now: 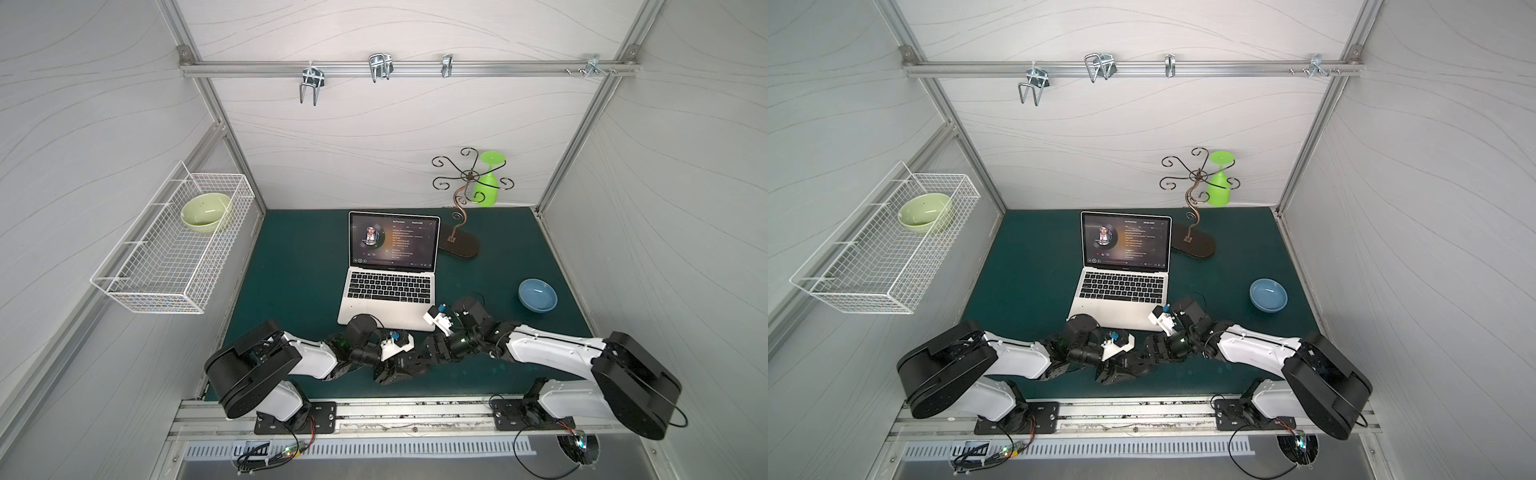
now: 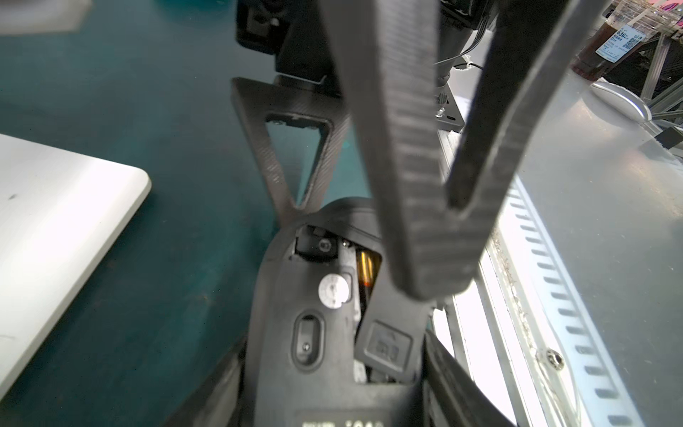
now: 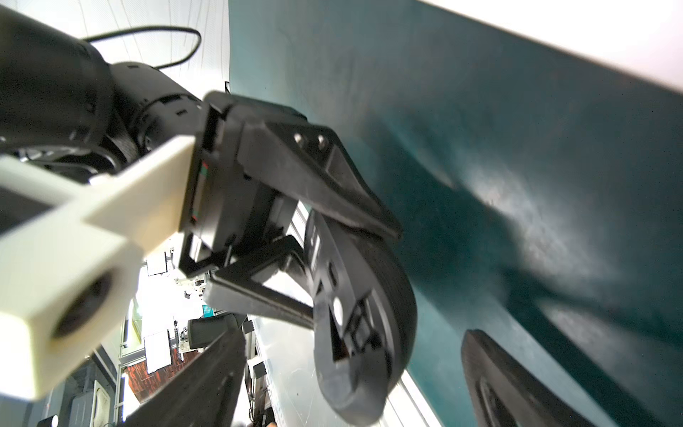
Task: Remove the wireless mouse receiver from the laptop
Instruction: Close the lid on the mouse.
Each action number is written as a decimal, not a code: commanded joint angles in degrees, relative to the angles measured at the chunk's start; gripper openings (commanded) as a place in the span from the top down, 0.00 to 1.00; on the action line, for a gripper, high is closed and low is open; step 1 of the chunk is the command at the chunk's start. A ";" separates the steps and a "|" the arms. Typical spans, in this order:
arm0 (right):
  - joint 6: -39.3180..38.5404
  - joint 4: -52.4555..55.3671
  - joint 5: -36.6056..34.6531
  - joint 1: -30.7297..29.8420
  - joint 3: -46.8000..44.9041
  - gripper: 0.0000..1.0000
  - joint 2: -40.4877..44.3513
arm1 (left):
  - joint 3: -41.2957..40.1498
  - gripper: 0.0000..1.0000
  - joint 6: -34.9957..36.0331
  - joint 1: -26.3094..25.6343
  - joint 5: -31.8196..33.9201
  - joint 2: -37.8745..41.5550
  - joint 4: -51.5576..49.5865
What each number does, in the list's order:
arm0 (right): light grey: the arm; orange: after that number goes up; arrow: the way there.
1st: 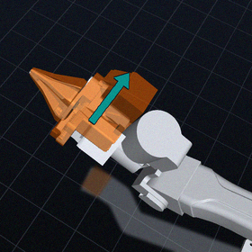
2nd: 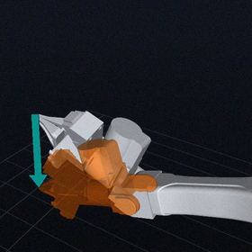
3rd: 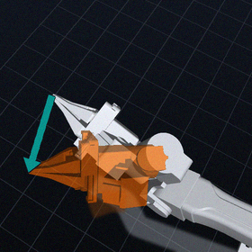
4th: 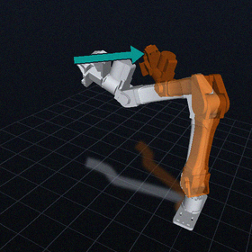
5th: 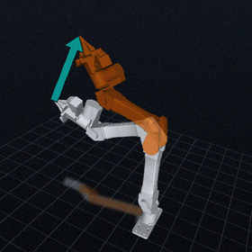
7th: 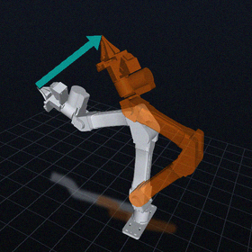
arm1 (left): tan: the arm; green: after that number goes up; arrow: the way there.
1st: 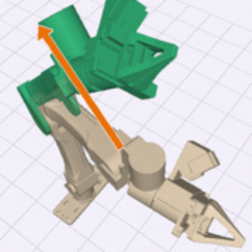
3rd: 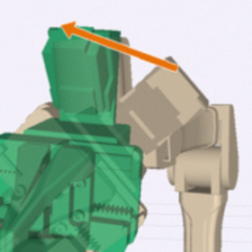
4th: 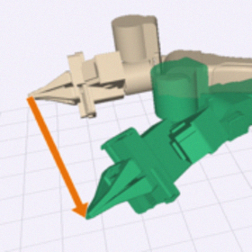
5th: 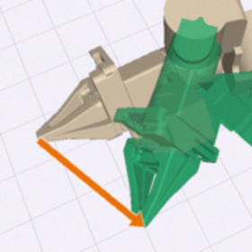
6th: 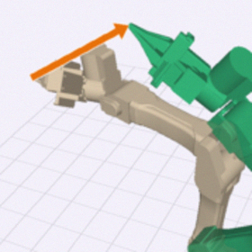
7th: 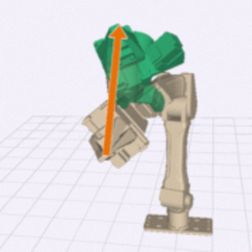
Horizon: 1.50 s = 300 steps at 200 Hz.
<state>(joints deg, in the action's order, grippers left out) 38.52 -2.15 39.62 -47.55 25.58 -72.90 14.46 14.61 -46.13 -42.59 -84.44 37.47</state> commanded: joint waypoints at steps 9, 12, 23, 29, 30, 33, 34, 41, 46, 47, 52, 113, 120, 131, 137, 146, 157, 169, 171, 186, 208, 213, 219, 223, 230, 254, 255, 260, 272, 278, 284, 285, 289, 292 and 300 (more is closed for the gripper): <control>1.03 2.96 -0.59 -0.09 -2.10 0.12 2.57 | 1.97 1.00 0.51 0.20 -0.30 0.25 1.91; 1.01 3.00 -0.52 -0.15 -2.24 0.13 2.64 | 1.98 1.00 0.51 0.24 -0.32 0.25 1.92; 1.03 2.78 -0.23 -0.17 -2.55 0.17 2.61 | 1.98 1.00 0.51 0.20 -0.30 0.25 1.86; 1.16 2.60 -0.14 -0.20 -2.72 0.18 2.47 | 2.03 1.00 0.58 0.23 -0.30 0.25 1.74; 1.14 2.55 -0.10 -0.23 -2.73 0.19 2.49 | 2.05 1.00 0.59 0.24 -0.30 0.25 1.73; 1.20 2.43 -0.01 -0.23 -2.80 0.20 2.50 | 1.99 1.00 0.59 0.24 -0.30 0.27 1.67; 1.20 2.43 0.00 -0.20 -2.81 0.20 2.55 | 2.07 1.00 0.64 0.24 -0.30 0.26 1.65; 1.33 2.42 0.15 -0.18 -2.69 0.24 2.55 | 2.15 1.00 0.68 0.24 -0.39 0.16 1.43; 1.35 2.50 0.21 -0.21 -2.58 0.26 2.51 | 2.21 1.00 0.68 0.24 -0.39 0.07 1.36; 1.36 2.50 0.25 -0.19 -2.57 0.27 2.51 | 2.18 1.00 0.68 0.24 -0.39 0.03 1.33; 1.49 2.50 0.28 -0.24 -2.41 0.29 2.50 | 2.30 1.00 0.68 0.18 -0.39 -0.04 1.16; 3.09 7.28 -0.79 -0.51 -0.97 0.45 5.49 | 3.38 1.00 1.56 0.24 0.91 -0.54 -1.41; 3.29 7.70 -1.00 -0.44 -0.97 0.46 5.98 | 3.38 1.00 1.71 0.21 1.01 -0.61 -1.62; 3.78 8.35 -1.38 -0.56 -0.89 0.47 6.75 | 3.71 1.00 1.82 0.22 1.02 -0.78 -2.24; 3.97 8.54 -1.36 -0.68 -0.82 0.47 7.13 | 3.92 1.00 1.82 0.25 1.04 -1.02 -2.45; 4.39 8.90 -1.76 -0.79 -0.66 0.49 7.61 | 4.08 1.00 1.82 0.17 1.02 -1.32 -2.74; 4.84 8.80 -1.74 -0.96 -0.58 0.49 7.86 | 4.09 1.00 1.82 0.25 1.15 -1.34 -2.76; 5.19 8.61 -1.56 -1.21 -0.38 0.50 7.77 | 4.08 1.00 1.91 0.22 1.36 -1.09 -2.81; 5.19 8.54 -1.65 -1.22 -0.36 0.50 7.71 | 4.02 1.00 1.91 0.24 1.37 -1.01 -2.81; 5.61 7.97 -1.74 -1.45 -0.21 0.51 7.11 | 3.90 1.00 1.91 0.23 1.37 -0.82 -2.73; 6.29 6.41 -1.91 -1.83 -0.27 0.51 5.72 | 3.74 1.00 1.82 0.13 1.37 -0.59 -2.47; 6.51 6.02 -2.00 -2.00 -0.19 0.52 5.23 | 3.74 1.00 1.75 0.19 1.28 -0.61 -2.36; 6.76 5.45 -2.04 -2.02 -0.14 0.52 4.82 | 3.65 1.00 1.74 0.12 1.20 -0.58 -2.23; 6.89 5.08 -2.04 -2.10 -0.10 0.53 4.48 | 3.65 1.00 1.71 0.18 1.19 -0.62 -2.15; 7.17 4.49 -2.08 -2.36 0.12 0.53 3.84 | 3.69 1.00 1.74 0.16 1.19 -0.71 -2.21; 7.46 3.46 -2.52 -2.98 0.93 0.56 2.02 | 3.51 1.00 1.66 0.16 1.10 -0.56 -1.98; 7.45 3.47 -2.52 -2.98 0.95 0.56 1.91 | 3.53 1.00 1.66 0.21 1.10 -0.51 -2.02; 7.53 3.39 -2.61 -3.07 1.03 0.56 1.70 | 3.46 1.00 1.65 0.19 1.10 -0.45 -1.95; 7.66 3.30 -2.94 -3.18 1.07 0.58 1.37 | 3.45 1.00 1.65 0.17 1.11 -0.32 -1.89; 7.69 3.28 -3.19 -3.19 1.12 0.59 1.40 | 3.36 1.00 1.65 0.12 1.10 -0.37 -1.85; 7.71 3.36 -3.39 -3.23 1.14 0.61 1.47 | 3.44 1.00 1.65 0.15 1.10 -0.33 -1.87; 7.71 3.33 -3.40 -3.20 1.14 0.61 1.50 | 3.45 1.00 1.65 0.16 1.10 -0.35 -1.87; 7.78 3.31 -3.55 -3.20 1.11 0.62 1.58 | 3.47 1.00 1.65 0.17 1.04 -0.40 -1.88; 7.78 3.36 -3.61 -3.21 1.15 0.63 1.62 | 3.47 1.00 1.65 0.21 1.02 -0.51 -1.82; 7.81 3.56 -3.90 -3.19 1.39 0.66 1.71 | 3.53 1.00 1.60 0.16 0.84 -0.61 -1.71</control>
<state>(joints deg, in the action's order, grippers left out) 45.84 2.07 36.88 -50.30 25.45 -71.13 16.47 15.86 -46.13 -40.93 -85.19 32.80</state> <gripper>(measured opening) 0.372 0.626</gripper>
